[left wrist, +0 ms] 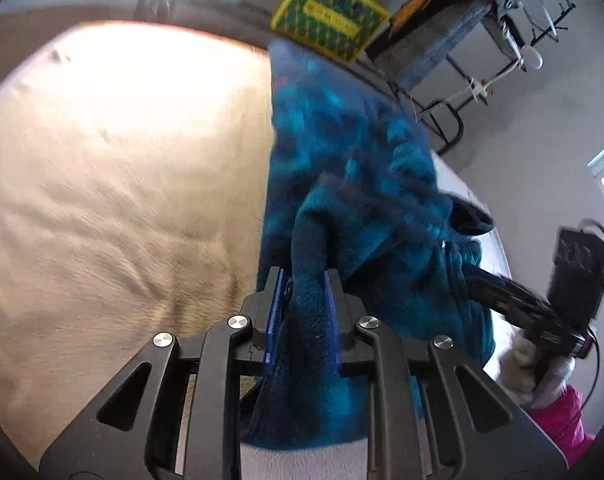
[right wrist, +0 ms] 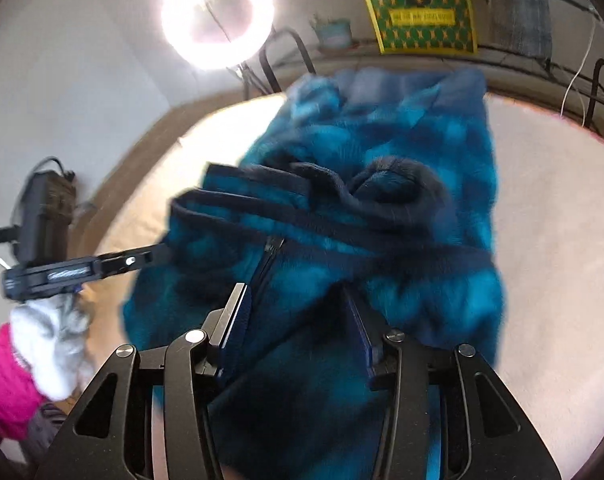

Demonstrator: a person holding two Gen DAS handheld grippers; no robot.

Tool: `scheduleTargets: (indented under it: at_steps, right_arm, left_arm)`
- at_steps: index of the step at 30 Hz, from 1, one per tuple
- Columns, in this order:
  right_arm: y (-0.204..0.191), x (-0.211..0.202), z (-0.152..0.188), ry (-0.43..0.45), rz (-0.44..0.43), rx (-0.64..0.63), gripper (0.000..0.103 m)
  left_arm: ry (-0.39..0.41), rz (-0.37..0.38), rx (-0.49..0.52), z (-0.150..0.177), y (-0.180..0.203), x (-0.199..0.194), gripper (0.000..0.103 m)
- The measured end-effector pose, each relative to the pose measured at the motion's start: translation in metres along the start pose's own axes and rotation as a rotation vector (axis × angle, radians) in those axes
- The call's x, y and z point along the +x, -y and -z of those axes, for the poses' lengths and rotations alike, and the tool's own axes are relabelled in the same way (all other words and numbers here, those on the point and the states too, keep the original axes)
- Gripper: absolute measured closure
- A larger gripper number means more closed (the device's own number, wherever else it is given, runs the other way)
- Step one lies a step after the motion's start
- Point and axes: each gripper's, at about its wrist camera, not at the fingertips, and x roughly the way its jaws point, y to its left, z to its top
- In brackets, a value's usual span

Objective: Fold large clothes
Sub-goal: 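Grasp the folded shirt edge with the left gripper while the right gripper grasps beside it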

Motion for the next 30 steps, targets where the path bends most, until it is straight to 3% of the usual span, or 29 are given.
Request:
scheduleTargets:
  at_steps: [2, 4, 8, 12, 17, 18, 19, 21, 25, 28, 30]
  right_arm:
    - [0.009, -0.042, 0.013, 0.102, 0.01, 0.073, 0.06]
    - [0.021, -0.072, 0.033, 0.15, 0.086, 0.135, 0.06]
    - [0.022, -0.079, 0.063, 0.096, 0.14, 0.143, 0.059]
    - [0.032, -0.057, 0.083, 0.001, 0.102, 0.182, 0.058]
    - [0.042, -0.041, 0.092, -0.019, 0.059, 0.246, 0.06]
    - [0.042, -0.042, 0.091, -0.016, 0.049, 0.255, 0.075]
    - [0.039, -0.046, 0.091, -0.015, 0.024, 0.255, 0.085]
    - [0.029, -0.054, 0.091, -0.005, 0.04, 0.223, 0.093]
    - [0.029, -0.045, 0.105, -0.042, 0.102, 0.216, 0.094]
    - [0.024, -0.049, 0.095, -0.04, 0.111, 0.202, 0.093]
    - [0.011, -0.06, 0.087, -0.034, 0.199, 0.133, 0.089]
  left_arm:
    - [0.044, 0.015, 0.023, -0.001, 0.007, -0.019, 0.085]
    - [0.069, 0.044, 0.065, -0.001, 0.02, -0.033, 0.085]
    - [0.063, 0.082, 0.105, -0.004, 0.043, -0.029, 0.084]
    - [0.018, 0.125, -0.018, -0.006, 0.018, -0.016, 0.056]
    - [-0.126, 0.165, -0.124, 0.022, -0.022, 0.007, 0.056]
    - [-0.152, 0.187, -0.129, 0.027, -0.024, 0.01, 0.076]
    - [-0.163, 0.193, -0.12, 0.031, -0.023, 0.011, 0.08]
    - [-0.129, 0.193, -0.092, 0.037, -0.017, 0.0, 0.086]
    - [-0.092, 0.173, -0.145, 0.045, -0.03, -0.01, 0.088]
    - [-0.092, 0.134, -0.156, 0.045, -0.034, -0.005, 0.079]
    - [-0.054, 0.089, -0.114, 0.04, -0.026, -0.015, 0.078]
